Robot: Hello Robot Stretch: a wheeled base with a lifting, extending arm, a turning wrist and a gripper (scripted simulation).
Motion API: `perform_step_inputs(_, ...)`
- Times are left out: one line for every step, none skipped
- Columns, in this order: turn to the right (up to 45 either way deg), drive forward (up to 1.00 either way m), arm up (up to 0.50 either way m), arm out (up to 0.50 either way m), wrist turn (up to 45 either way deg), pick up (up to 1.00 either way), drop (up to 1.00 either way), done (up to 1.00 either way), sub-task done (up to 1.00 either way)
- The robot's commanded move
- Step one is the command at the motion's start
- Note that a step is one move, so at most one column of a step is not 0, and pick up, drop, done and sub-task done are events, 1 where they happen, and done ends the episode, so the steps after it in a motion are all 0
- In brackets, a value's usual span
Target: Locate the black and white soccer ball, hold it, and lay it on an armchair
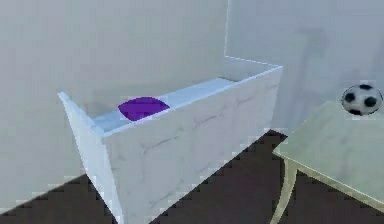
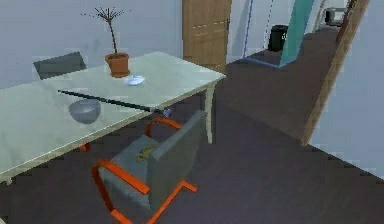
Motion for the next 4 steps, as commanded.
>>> perform_step_inputs(0.0, 0.45, 0.0, 0.0, 0.0, 0.0, 0.0, 0.0, 0.0)
perform_step_inputs(-33.0, 0.0, 0.0, 0.0, 0.0, 0.0, 0.0, 0.0, 0.0)
perform_step_inputs(45.0, 0.0, 0.0, 0.0, 0.0, 0.0, 0.0, 0.0, 0.0)
perform_step_inputs(6.0, 0.0, 0.0, 0.0, 0.0, 0.0, 0.0, 0.0, 0.0)
